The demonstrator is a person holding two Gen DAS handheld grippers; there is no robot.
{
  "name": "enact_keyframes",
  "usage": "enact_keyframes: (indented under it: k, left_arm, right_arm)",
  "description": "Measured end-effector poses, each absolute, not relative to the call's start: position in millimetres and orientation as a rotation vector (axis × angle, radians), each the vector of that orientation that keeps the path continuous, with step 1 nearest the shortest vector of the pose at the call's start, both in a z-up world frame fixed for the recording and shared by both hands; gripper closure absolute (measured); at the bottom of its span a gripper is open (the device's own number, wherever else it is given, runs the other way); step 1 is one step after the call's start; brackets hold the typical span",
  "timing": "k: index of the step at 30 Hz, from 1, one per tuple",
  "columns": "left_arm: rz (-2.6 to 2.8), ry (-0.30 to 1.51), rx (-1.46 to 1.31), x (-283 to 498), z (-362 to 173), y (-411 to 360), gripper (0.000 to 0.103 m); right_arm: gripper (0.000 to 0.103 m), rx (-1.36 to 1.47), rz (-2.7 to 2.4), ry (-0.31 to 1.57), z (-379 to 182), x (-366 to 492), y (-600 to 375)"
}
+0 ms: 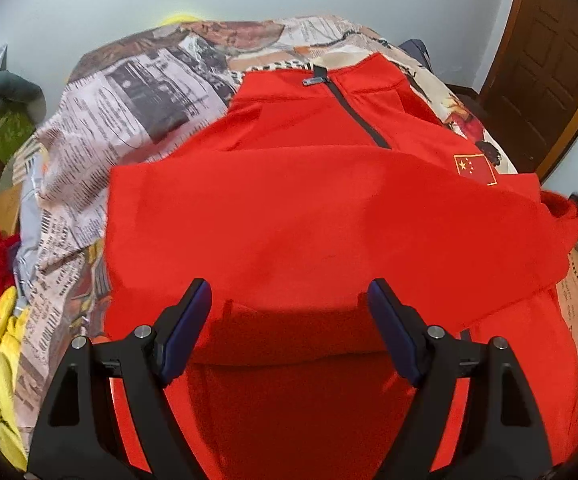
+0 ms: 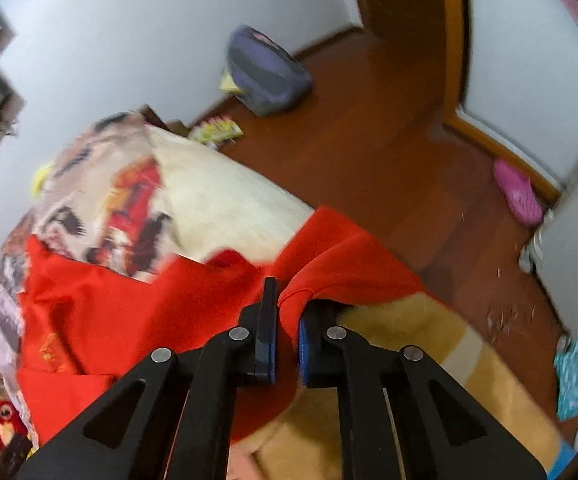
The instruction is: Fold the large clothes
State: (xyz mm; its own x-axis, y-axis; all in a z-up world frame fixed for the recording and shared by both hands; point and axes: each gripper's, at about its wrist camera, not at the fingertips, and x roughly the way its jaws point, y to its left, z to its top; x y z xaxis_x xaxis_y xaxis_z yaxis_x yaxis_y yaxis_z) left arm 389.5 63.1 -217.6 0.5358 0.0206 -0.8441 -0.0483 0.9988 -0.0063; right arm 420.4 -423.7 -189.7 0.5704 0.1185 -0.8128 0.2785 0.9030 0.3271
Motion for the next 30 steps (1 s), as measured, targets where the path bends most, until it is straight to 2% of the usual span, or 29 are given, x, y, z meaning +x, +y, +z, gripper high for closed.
enact_keyframes:
  k: [8,11,15,21,25,28,30]
  left_arm:
    - [0.023,0.949,-0.008,375.4,-194.1,57.8,0.023]
    - [0.016,0.943,-0.011,372.2,-189.9,56.6,0.023]
    - [0.011,0.93,0.017,364.9,-184.7,55.0,0.023]
    - [-0.009,0.93,0.033,350.1,-184.4,57.7,0.023]
    - [-0.012,0.942,0.04,342.1,-189.5,62.5,0.023]
    - [-0.015,0.954,0.039,338.2,-194.0,66.9,0.023]
    - [-0.014,0.957,0.039,335.9,-196.0,68.9,0.023]
  right_arm:
    - [0.096,0.233,0.177,0.738,-78.5,394.3,-344.7]
    - [0.096,0.165,0.316,0.717,-63.0,382.9,-300.8]
    - [0.095,0.077,0.44,0.774,-76.5,370.1,-241.7]
    - [0.093,0.021,0.489,1.039,-149.7,368.1,-178.3]
    - [0.088,-0.062,0.462,1.205,-189.5,362.9,-156.6]
    - [0.086,-0.072,0.457,1.214,-188.3,353.0,-155.4]
    - [0.076,-0.047,0.471,1.204,-178.6,349.9,-164.8]
